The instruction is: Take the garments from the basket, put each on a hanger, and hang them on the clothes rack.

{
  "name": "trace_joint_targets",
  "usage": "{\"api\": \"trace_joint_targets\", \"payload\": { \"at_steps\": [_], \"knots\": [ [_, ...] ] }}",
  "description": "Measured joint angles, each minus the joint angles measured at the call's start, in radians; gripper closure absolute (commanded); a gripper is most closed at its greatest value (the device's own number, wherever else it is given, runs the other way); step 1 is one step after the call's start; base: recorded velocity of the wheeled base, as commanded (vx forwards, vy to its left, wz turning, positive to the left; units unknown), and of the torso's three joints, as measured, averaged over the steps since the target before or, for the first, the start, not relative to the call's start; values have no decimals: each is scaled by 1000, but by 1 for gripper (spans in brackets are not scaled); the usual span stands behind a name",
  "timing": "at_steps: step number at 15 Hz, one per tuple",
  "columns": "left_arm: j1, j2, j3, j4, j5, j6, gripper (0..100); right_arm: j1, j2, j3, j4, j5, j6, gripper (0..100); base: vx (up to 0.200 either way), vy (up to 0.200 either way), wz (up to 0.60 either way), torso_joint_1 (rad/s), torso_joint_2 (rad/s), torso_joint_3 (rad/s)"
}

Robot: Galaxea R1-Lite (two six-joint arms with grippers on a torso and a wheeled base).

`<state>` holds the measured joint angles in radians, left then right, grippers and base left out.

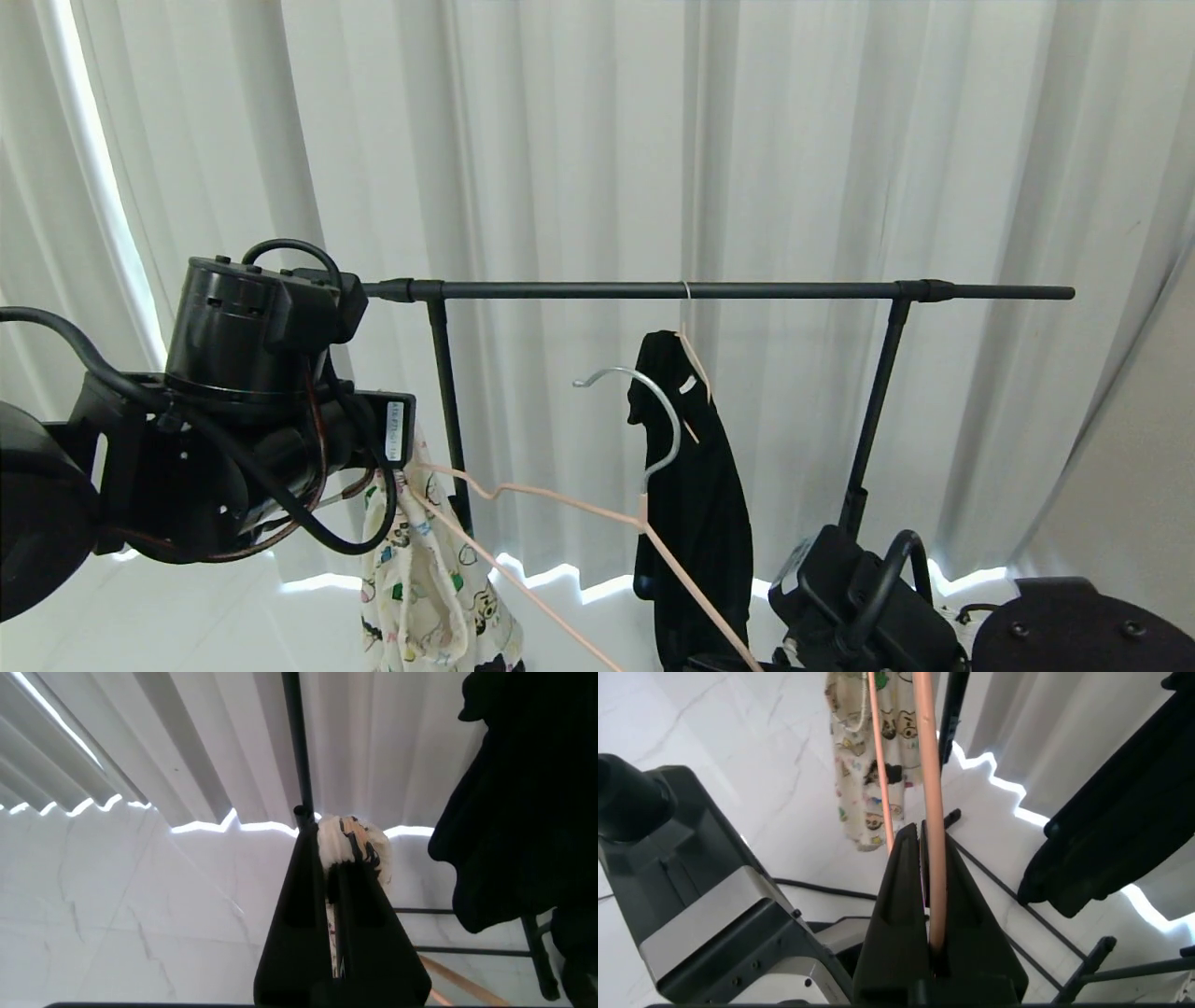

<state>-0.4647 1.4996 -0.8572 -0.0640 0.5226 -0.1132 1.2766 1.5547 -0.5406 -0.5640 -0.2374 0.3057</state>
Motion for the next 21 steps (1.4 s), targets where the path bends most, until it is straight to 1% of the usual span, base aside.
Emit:
{"api": "trace_joint_targets", "payload": {
  "at_steps": [5, 8, 15, 17, 19, 21],
  "knots": [
    [-4, 7, -3, 0, 0, 0, 100, 0, -8, 0, 0, 1, -1, 100, 0, 0, 0, 0, 0, 0],
    [-14, 6, -3, 0, 0, 0, 100, -15, -2, -2, -1, 1, 0, 100, 0, 0, 0, 0, 0, 0],
    [-37, 4, -5, 0, 0, -1, 100, -31, 82, -83, -3, -3, 2, 100, 0, 0, 0, 0, 0, 0],
    [-45, 2, -5, 0, 0, -1, 100, -42, 103, -88, -4, -6, 4, 100, 0, 0, 0, 0, 0, 0],
    [-63, -7, -5, 0, 0, -7, 100, -70, 138, -94, -4, -6, 6, 100, 0, 0, 0, 0, 0, 0],
    [-114, -23, -5, 0, 0, -44, 100, -87, 168, -119, -5, -5, 7, 100, 0, 0, 0, 0, 0, 0]
  ]
}}
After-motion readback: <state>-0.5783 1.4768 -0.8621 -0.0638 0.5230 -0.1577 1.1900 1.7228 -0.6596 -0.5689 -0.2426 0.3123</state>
